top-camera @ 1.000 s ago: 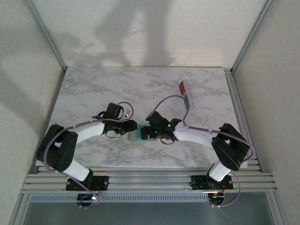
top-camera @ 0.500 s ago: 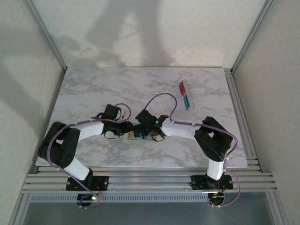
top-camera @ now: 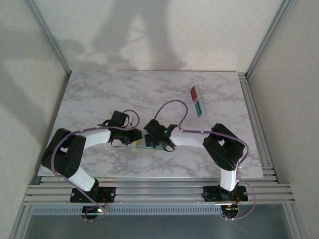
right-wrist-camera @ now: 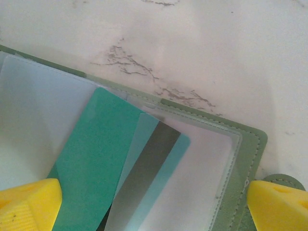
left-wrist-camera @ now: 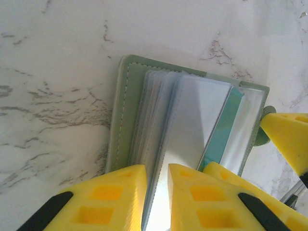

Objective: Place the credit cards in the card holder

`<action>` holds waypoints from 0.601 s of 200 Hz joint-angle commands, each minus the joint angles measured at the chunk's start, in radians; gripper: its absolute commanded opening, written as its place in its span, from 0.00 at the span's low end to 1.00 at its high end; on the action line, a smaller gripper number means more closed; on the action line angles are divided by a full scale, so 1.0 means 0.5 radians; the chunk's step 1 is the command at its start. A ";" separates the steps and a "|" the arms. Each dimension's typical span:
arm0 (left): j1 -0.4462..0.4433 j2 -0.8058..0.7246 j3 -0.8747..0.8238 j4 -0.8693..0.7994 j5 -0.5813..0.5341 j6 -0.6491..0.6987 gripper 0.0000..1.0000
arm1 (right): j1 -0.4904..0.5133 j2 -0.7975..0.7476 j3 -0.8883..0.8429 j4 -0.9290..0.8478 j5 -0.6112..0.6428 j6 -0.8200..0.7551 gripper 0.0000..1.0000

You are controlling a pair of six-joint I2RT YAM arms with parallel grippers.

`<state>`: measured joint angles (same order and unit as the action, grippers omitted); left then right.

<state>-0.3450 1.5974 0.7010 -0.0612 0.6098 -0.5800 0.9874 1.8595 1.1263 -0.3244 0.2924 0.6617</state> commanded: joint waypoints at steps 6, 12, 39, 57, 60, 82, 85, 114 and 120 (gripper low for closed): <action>0.003 0.076 -0.047 -0.105 -0.105 -0.009 0.20 | 0.022 -0.105 -0.108 -0.054 0.049 -0.054 0.99; 0.003 0.083 -0.045 -0.108 -0.106 -0.012 0.20 | 0.022 -0.123 -0.103 -0.054 0.028 -0.070 0.99; 0.001 0.097 -0.024 -0.137 -0.112 0.009 0.19 | 0.031 -0.157 -0.050 -0.079 -0.057 -0.107 0.99; 0.002 0.111 -0.021 -0.139 -0.143 0.007 0.19 | 0.030 -0.126 -0.017 -0.042 -0.064 -0.136 0.99; 0.000 0.115 -0.019 -0.137 -0.140 0.004 0.19 | 0.031 -0.117 -0.004 -0.048 -0.058 -0.136 0.99; 0.000 0.135 -0.001 -0.144 -0.114 0.000 0.18 | 0.032 -0.081 0.041 -0.039 -0.059 -0.122 0.99; 0.000 0.137 0.002 -0.148 -0.115 0.004 0.18 | 0.033 -0.080 0.036 -0.022 -0.065 -0.119 0.99; 0.000 0.147 0.006 -0.169 -0.133 0.004 0.18 | 0.044 -0.095 -0.007 0.021 -0.104 -0.119 0.98; 0.000 0.146 0.004 -0.169 -0.123 0.001 0.18 | 0.047 -0.115 -0.011 -0.004 -0.111 -0.104 0.98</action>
<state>-0.3450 1.6249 0.7128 -0.0570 0.6056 -0.5800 0.9939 1.8057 1.1183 -0.3164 0.2558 0.6128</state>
